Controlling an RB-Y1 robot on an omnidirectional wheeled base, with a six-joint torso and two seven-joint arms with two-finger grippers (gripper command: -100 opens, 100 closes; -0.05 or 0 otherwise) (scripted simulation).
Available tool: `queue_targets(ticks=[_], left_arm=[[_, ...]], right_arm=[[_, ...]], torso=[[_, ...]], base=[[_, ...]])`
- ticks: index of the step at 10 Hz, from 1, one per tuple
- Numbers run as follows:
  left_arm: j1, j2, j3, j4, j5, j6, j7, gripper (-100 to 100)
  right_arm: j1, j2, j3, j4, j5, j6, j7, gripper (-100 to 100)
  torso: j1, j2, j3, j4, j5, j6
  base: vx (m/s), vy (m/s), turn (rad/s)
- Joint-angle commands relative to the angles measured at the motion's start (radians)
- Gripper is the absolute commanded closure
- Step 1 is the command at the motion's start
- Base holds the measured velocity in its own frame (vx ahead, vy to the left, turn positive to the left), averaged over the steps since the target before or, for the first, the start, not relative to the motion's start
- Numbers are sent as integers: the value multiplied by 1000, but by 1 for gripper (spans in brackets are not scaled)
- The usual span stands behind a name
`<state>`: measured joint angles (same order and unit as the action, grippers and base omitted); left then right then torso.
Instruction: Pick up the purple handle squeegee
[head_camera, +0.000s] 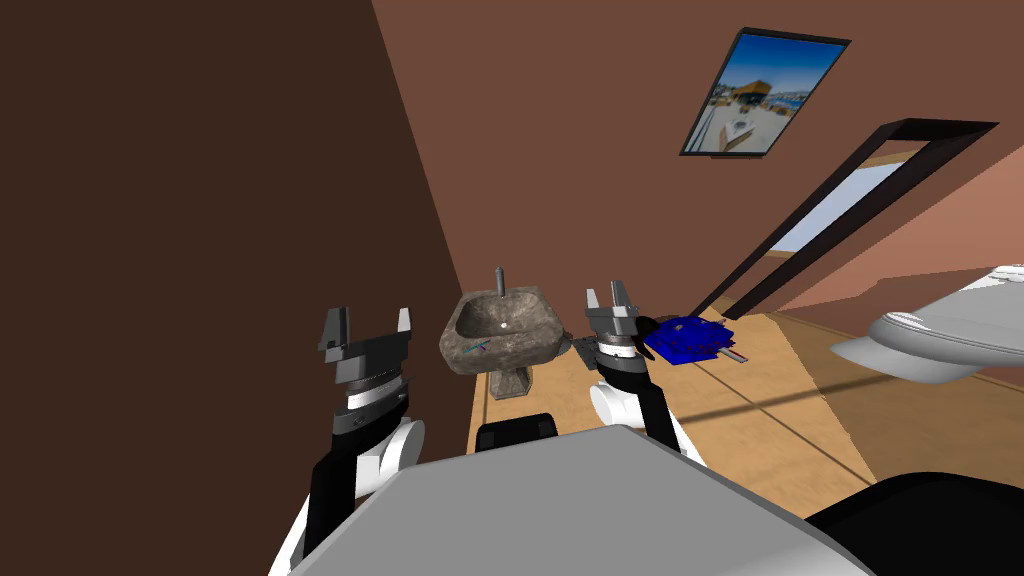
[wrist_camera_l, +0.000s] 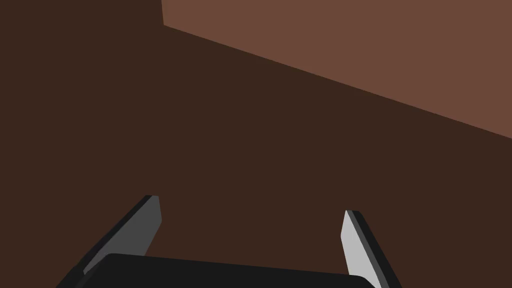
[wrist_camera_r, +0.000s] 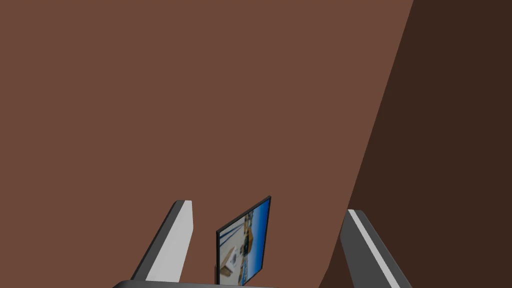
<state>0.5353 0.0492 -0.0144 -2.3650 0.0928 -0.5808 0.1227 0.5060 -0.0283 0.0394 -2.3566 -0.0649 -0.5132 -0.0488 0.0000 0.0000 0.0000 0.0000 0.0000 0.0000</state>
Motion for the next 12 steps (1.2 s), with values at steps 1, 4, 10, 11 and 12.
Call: queue_targets(ticks=[1,4,10,11,12], left_arm=[[-15,29,-1,0,12,48,16,-100],[-39,54,-3,0,30,109,41,-100],[-90,88,-7,-1,69,250,94,-100],[-111,99,-9,-2,84,287,115,-100],[-111,99,-9,-2,84,303,115,-100]], right_arm=[[0,0,0,0,0,0,0,0],[0,0,0,0,0,0,0,0],[0,0,0,0,0,0,0,0],[0,0,0,0,0,0,0,0],[0,0,0,0,0,0,0,0]], torso=[[0,0,0,0,0,0],[-1,1,1,0,0,0],[-1,1,1,0,0,0],[-1,1,1,0,0,0],[-1,2,1,0,0,0]], base=[[-8,-9,-43],[-18,-15,-28],[-22,-15,-30],[-27,-15,-43],[-20,-14,-21]])
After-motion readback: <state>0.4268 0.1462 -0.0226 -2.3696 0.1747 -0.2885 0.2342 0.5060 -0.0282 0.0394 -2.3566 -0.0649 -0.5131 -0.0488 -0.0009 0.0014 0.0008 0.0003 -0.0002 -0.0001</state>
